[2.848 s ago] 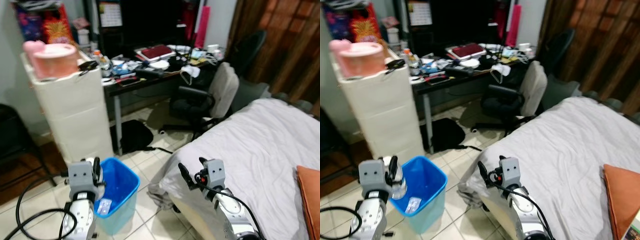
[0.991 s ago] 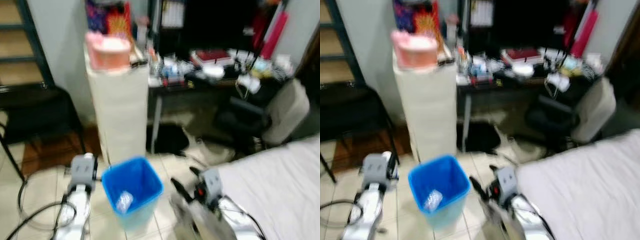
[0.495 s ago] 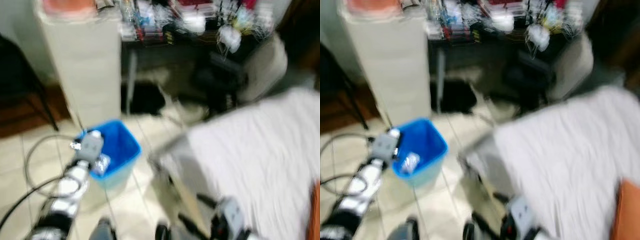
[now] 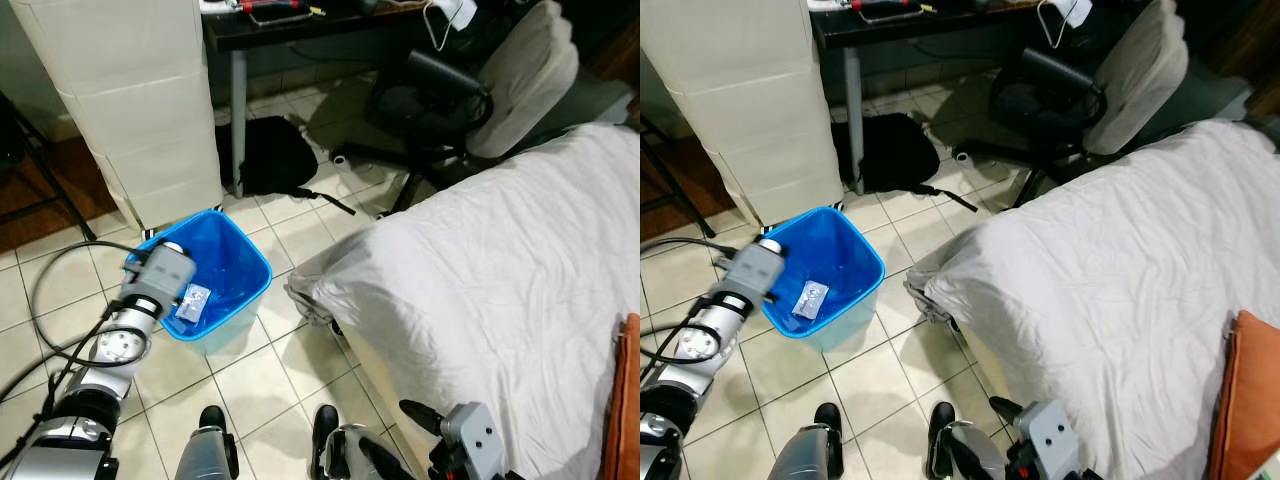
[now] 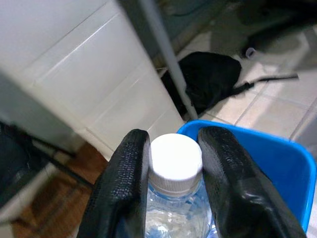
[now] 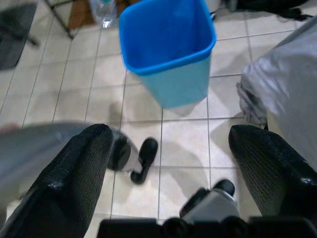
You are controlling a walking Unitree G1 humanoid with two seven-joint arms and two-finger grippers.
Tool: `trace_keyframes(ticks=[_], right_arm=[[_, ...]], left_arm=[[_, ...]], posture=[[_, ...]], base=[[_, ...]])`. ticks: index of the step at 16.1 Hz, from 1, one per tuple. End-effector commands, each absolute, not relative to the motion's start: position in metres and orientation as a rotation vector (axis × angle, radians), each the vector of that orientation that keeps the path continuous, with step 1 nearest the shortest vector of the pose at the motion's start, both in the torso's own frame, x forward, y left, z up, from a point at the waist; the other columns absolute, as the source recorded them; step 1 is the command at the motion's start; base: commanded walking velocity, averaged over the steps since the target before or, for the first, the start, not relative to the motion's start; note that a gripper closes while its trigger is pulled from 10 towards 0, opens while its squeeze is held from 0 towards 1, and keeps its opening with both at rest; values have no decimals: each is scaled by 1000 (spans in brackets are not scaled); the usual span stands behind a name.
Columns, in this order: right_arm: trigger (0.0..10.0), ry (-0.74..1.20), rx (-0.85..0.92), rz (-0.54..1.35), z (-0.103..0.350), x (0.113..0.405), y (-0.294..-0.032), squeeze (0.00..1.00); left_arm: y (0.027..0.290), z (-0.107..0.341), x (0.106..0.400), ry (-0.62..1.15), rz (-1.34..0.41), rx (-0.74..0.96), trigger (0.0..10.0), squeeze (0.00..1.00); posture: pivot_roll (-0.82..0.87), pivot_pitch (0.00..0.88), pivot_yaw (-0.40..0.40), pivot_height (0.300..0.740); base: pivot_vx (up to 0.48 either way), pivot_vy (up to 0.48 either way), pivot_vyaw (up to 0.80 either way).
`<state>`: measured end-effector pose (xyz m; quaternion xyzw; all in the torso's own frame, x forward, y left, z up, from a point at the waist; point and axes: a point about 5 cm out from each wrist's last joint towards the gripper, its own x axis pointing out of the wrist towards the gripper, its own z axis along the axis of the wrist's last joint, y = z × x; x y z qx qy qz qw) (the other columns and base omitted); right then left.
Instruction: Clean up the room
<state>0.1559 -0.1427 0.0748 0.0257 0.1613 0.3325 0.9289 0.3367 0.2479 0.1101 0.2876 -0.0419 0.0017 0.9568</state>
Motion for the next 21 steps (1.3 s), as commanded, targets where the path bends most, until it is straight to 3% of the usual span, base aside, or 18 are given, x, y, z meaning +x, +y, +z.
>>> trace_keyframes(ticks=[1,3,5,7,9,12,15,19,21], right_arm=[[10000,317,74,626,80,160,-146,0],[10000,241,148,499,82,188,-145,0],[10000,214,194,438,77,203,-141,0],[10000,141,332,282,79,233,-139,0],[10000,62,420,205,84,269,-128,0],[10000,-24,434,198,97,292,-131,0],[10000,-78,415,251,100,302,-126,0],[10000,-81,327,301,97,310,-117,0],[10000,-65,288,286,90,309,-125,0]], left_arm=[[237,98,328,-84,-9,501,10000,0],[210,86,294,-141,-44,334,10000,0],[205,86,281,-147,-37,261,10000,0],[197,106,264,-187,45,129,10000,0],[199,137,264,-281,114,116,10000,0],[194,169,267,-383,89,158,10000,0],[192,180,280,-353,39,236,10000,0],[186,144,288,-211,30,234,10000,0],[184,126,286,-136,40,199,10000,0]], posture=[[-187,399,-173,740],[-71,307,-115,740],[-14,262,-84,740],[80,166,-36,740],[160,37,-6,740],[205,0,14,740],[208,0,74,740],[153,0,76,740],[129,0,69,740]], base=[[0,0,0],[0,0,0],[0,0,0],[0,0,0],[0,0,0],[0,0,0],[0,0,0],[0,0,0],[0,0,0]])
